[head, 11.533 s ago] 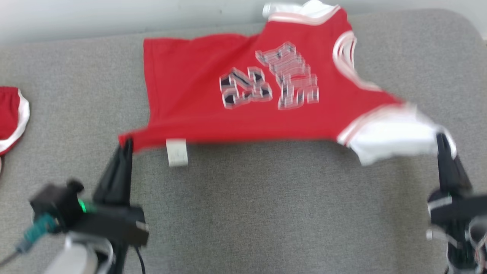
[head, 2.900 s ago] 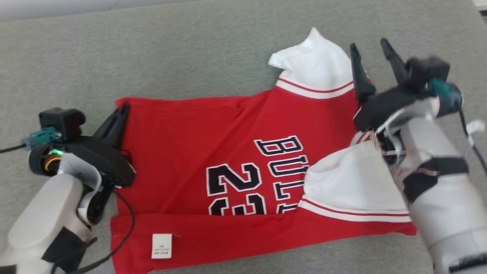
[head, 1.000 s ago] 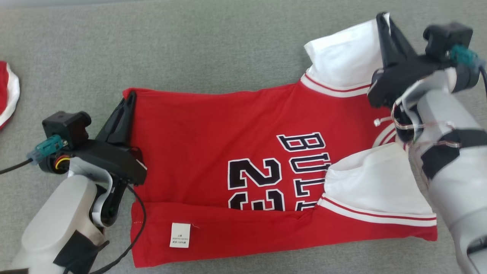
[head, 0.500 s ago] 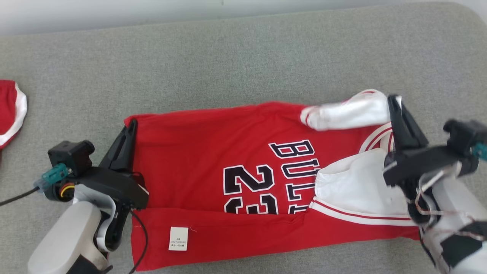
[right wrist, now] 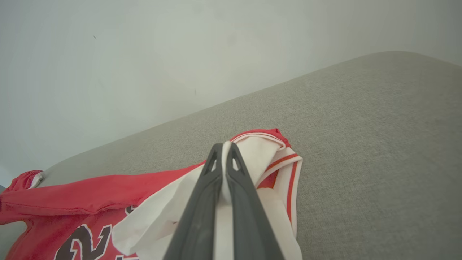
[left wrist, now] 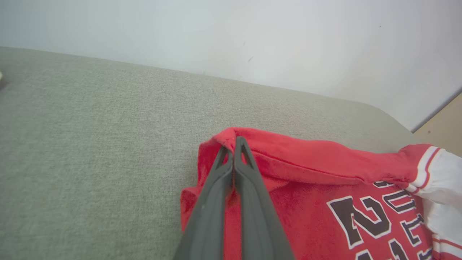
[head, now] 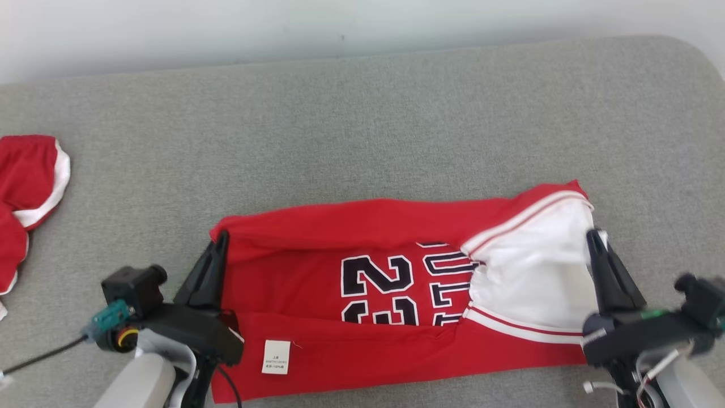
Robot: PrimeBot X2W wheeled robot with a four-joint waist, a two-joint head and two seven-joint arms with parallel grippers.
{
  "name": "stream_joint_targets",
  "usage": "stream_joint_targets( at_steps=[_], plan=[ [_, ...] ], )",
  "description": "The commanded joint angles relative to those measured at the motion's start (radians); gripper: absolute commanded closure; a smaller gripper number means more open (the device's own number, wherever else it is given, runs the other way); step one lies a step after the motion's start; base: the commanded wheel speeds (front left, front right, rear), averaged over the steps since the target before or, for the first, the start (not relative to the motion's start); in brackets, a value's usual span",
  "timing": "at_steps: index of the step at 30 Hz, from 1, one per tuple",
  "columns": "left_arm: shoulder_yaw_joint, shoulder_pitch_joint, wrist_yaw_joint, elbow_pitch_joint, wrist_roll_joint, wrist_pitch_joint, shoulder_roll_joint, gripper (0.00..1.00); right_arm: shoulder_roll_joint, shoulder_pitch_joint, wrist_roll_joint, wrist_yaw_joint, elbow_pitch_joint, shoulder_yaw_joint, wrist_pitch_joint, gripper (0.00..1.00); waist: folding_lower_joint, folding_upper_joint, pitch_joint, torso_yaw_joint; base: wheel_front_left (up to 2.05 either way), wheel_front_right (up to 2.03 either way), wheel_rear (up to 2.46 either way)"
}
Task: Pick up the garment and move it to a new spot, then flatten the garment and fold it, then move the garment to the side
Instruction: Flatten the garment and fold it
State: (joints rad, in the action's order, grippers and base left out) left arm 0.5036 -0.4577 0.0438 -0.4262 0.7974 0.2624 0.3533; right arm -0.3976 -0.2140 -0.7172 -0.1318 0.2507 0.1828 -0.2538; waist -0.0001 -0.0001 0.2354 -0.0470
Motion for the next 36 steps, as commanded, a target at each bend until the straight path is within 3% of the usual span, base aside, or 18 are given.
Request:
stream_joint_targets(
  at_steps=[1,9,18,20,21,29,36],
  plan=[
    [-0.008,0.022,-0.007,0.011,-0.011,0.003,-0.003,1.0,0.008,0.031,-0.004,0.002,-0.008,-0.014,0.003,1.0,0.0001,0.0001,-0.013,0.011,0.0,0.0,0.0],
    [-0.048,0.124,-0.001,0.028,-0.02,0.003,-0.037,1.0,0.052,0.161,0.018,0.002,-0.045,-0.119,0.035,1.0,0.0001,0.0001,-0.031,0.022,0.0,0.0,0.0],
    [-0.055,0.133,0.017,-0.041,-0.047,0.003,-0.066,1.0,0.075,0.188,0.056,0.002,-0.034,-0.148,0.075,1.0,0.0001,0.0001,-0.039,0.019,0.0,0.0,0.0],
    [-0.056,0.133,0.02,-0.055,-0.064,0.003,-0.067,0.58,0.08,0.189,0.065,0.002,-0.031,-0.154,0.08,0.53,0.0001,0.0001,-0.043,0.018,0.0,0.0,0.0],
    [-0.064,0.134,0.02,-0.055,-0.073,0.003,-0.071,0.0,0.081,0.191,0.067,0.002,-0.031,-0.157,0.081,0.0,0.0001,0.0001,-0.047,0.018,0.0,0.0,0.0],
    [-0.172,0.209,0.006,0.017,-0.187,0.003,-0.109,0.0,0.086,0.197,0.081,0.002,-0.068,-0.187,0.066,0.0,0.0001,0.0001,-0.076,0.019,0.0,0.0,0.0],
    [-0.34,0.322,-0.023,0.183,-0.394,0.003,-0.174,0.0,0.073,0.142,0.141,0.002,-0.039,-0.204,0.111,0.0,0.0001,0.0001,-0.087,0.031,0.0,0.0,0.0]
  ],
)
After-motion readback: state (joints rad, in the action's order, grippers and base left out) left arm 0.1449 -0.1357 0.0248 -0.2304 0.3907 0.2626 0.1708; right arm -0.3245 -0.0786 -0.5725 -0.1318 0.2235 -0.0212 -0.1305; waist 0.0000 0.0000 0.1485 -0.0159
